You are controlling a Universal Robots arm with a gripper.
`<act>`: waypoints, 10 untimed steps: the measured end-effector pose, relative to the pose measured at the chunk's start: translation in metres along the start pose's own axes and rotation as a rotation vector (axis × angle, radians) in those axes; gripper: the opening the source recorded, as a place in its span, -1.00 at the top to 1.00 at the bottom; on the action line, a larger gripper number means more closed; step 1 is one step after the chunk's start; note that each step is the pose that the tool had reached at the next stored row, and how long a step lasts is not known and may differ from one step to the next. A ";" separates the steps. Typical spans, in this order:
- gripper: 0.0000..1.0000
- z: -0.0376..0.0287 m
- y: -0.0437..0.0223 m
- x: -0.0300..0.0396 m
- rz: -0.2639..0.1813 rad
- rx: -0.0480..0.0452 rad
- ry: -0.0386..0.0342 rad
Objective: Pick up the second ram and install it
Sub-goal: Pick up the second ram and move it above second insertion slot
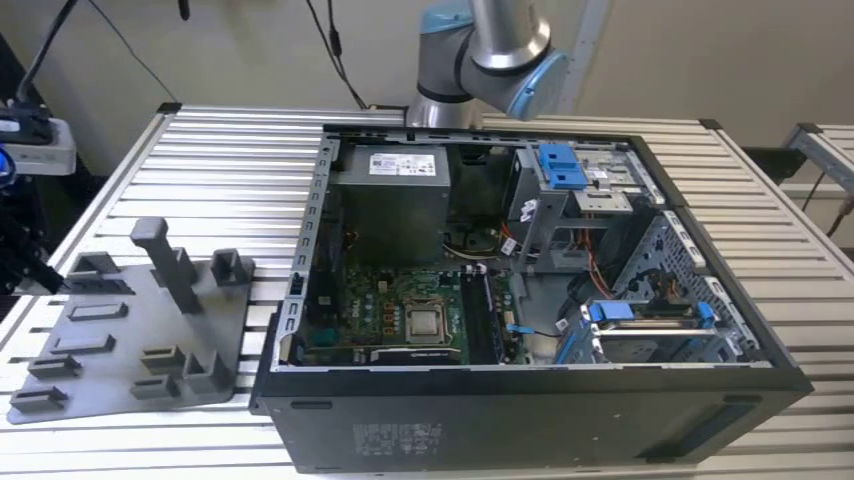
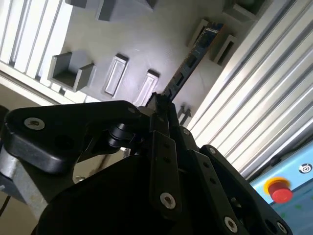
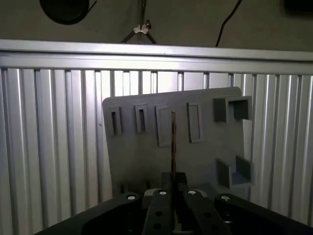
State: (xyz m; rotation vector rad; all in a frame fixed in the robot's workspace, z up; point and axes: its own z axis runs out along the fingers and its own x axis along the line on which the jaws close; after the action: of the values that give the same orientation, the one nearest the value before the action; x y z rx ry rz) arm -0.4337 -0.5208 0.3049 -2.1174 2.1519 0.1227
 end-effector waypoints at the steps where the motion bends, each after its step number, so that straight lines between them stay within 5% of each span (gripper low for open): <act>1: 0.71 -0.0016 0.0001 -0.0002 0.001 0.0001 -0.0018; 10: 0.71 -0.0151 0.0014 -0.0019 0.008 0.0008 -0.0188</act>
State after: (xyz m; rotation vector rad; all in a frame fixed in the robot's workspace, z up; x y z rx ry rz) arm -0.4355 -0.5210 0.3201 -2.0988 2.1499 0.1420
